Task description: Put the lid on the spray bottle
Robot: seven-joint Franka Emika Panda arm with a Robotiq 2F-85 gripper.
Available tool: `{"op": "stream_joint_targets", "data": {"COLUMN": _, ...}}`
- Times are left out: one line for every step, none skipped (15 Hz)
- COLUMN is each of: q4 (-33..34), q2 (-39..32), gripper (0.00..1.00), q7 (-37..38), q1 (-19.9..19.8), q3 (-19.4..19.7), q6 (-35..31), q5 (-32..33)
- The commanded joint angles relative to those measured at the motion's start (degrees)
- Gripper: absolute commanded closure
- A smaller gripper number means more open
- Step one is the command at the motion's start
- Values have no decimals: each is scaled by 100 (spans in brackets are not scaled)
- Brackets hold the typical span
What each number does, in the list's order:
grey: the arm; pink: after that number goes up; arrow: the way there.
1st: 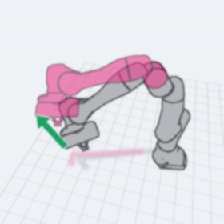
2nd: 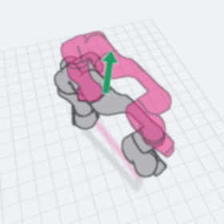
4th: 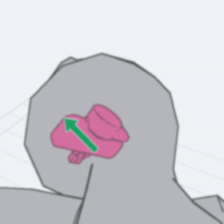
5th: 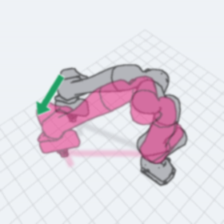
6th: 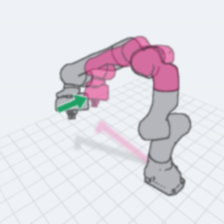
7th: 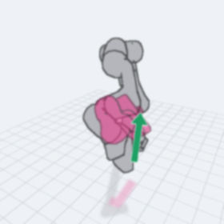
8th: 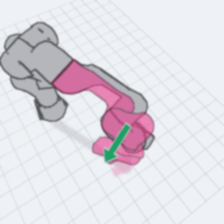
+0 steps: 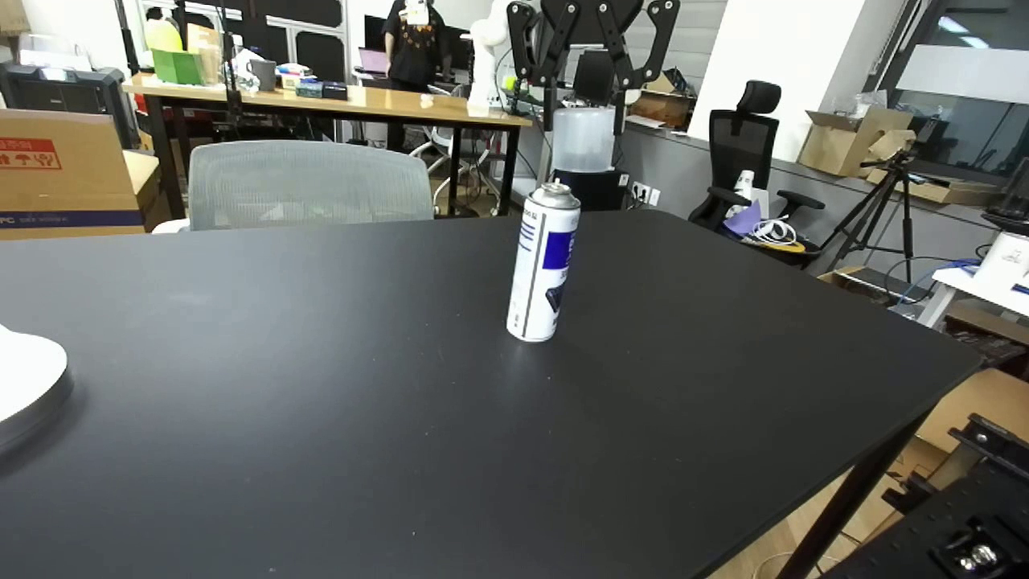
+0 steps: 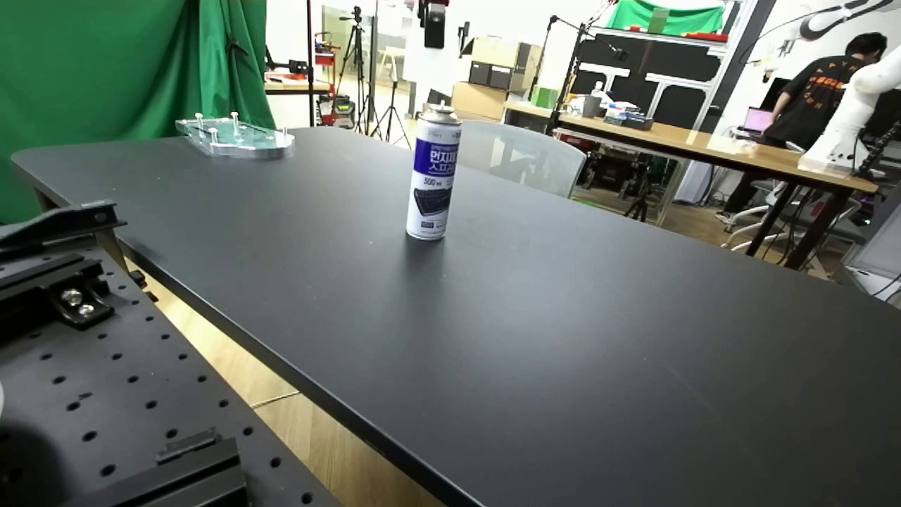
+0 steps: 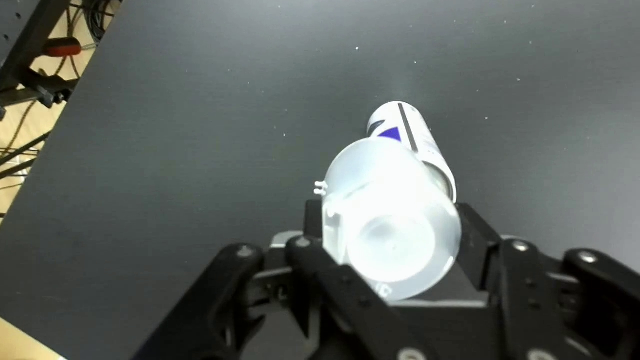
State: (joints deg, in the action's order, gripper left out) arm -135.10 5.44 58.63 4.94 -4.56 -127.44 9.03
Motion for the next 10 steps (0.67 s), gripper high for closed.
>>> {"op": "stream_joint_targets", "data": {"q4": 82, "q2": -62, "gripper": 61, "q7": 26, "q1": -75, "q3": -90, "q6": -245, "q5": 182}}
{"op": "stream_joint_targets", "data": {"q4": 64, "q2": -72, "gripper": 61, "q7": 26, "q1": -75, "q3": -97, "q6": -342, "q5": 203}}
{"op": "stream_joint_targets", "data": {"q4": 45, "q2": -90, "gripper": 61, "q7": 30, "q1": -74, "q3": -100, "q6": -445, "q5": 226}}
{"op": "stream_joint_targets", "data": {"q4": 29, "q2": -108, "gripper": 61, "q7": 31, "q1": -73, "q3": -100, "q6": -545, "q5": 232}}
{"op": "stream_joint_targets", "data": {"q4": 16, "q2": -130, "gripper": 61, "q7": 19, "q1": -72, "q3": -97, "q6": -637, "q5": 201}}
{"op": "stream_joint_targets", "data": {"q4": 11, "q2": -153, "gripper": 61, "q7": 14, "q1": -71, "q3": -95, "q6": -702, "q5": 185}}
{"op": "stream_joint_targets", "data": {"q4": 6, "q2": -177, "gripper": 61, "q7": 7, "q1": -70, "q3": -91, "q6": -765, "q5": 176}}
{"op": "stream_joint_targets", "data": {"q4": 0, "q2": -199, "gripper": 61, "q7": 2, "q1": -68, "q3": -86, "q6": -821, "q5": 169}}
{"op": "stream_joint_targets", "data": {"q4": -6, "q2": -220, "gripper": 61, "q7": -1, "q1": -67, "q3": -81, "q6": -861, "q5": 161}}
{"op": "stream_joint_targets", "data": {"q4": -15, "q2": -242, "gripper": 61, "q7": -10, "q1": -67, "q3": -71, "q6": -911, "q5": 145}}
